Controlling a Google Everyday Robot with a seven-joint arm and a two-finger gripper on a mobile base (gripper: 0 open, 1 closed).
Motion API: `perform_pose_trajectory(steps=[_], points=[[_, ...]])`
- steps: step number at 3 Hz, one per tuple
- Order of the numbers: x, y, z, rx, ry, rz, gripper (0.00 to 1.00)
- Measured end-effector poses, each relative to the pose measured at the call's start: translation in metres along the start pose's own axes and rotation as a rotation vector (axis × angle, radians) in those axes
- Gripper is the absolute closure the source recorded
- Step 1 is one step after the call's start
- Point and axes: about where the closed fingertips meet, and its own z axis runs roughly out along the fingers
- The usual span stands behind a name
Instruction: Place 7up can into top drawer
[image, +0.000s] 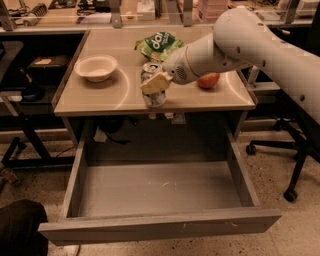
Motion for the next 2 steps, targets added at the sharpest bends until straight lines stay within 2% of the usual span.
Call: perform_pose_trajectory(steps=[1, 2], points=[[0.016, 0.032, -0.021, 0.021, 0.023, 0.054, 1.00], [0.033, 0.069, -0.044, 0.064, 0.055, 0.106, 1.00]])
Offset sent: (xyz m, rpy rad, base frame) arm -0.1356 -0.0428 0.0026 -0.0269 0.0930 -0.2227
